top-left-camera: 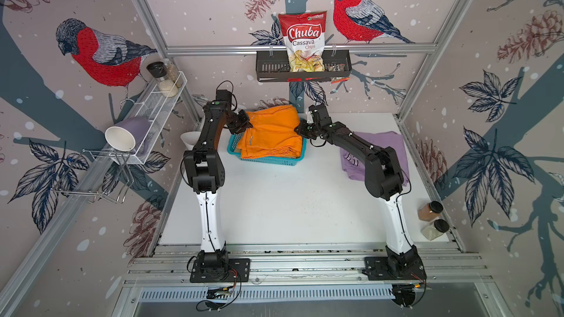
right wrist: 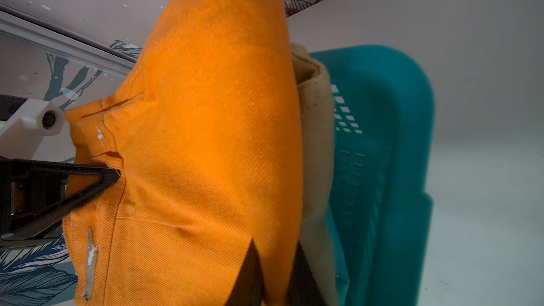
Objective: Put the folded long pants in the basket
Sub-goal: Place the long pant in the basket.
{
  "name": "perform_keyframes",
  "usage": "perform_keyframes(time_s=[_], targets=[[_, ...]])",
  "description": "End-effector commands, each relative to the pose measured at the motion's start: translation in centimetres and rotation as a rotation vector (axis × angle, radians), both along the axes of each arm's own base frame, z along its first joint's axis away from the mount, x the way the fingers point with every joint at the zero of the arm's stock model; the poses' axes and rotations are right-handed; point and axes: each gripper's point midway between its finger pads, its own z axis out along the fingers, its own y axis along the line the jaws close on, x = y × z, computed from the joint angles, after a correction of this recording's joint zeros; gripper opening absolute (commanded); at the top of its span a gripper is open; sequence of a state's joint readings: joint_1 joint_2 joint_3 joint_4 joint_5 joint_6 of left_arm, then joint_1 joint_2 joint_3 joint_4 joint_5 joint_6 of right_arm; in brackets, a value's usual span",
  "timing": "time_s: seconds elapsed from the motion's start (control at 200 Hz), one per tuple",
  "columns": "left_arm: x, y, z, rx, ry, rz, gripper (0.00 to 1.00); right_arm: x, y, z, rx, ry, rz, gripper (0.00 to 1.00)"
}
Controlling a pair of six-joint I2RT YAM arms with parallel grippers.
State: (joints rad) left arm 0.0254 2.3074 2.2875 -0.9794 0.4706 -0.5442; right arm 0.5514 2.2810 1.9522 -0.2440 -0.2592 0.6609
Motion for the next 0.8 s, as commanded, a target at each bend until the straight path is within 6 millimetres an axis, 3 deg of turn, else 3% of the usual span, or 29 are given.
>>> perform_keyframes(time_s=[0.0, 0.215, 0.36, 0.525, 0.795], targets=[[1.1, 2.7, 1.4, 0.081, -0.070, 0.055, 0.00, -0.4, -1.0, 1.2, -0.087, -0.026, -0.065, 0.00], [1.5, 2.8, 2.8, 0.057, -0.097, 0.049, 0.00, -1.5, 0.8, 6.3, -0.062, -0.046, -0.061, 0.00], [1.4, 4.1, 3.1, 0.039, -0.088, 0.080, 0.00, -2.5, 1.2, 7.1, -0.034, 0.002, -0.065, 0.00], [1.2, 5.7, 1.9, 0.038, -0.047, 0.113, 0.00, -2.9, 0.6, 3.2, -0.059, 0.114, -0.089, 0.00], [3.1, 5.6, -3.1, -0.016, 0.026, 0.129, 0.00, -3.8, -0.5, -7.0, -0.099, 0.279, -0.103, 0.00]])
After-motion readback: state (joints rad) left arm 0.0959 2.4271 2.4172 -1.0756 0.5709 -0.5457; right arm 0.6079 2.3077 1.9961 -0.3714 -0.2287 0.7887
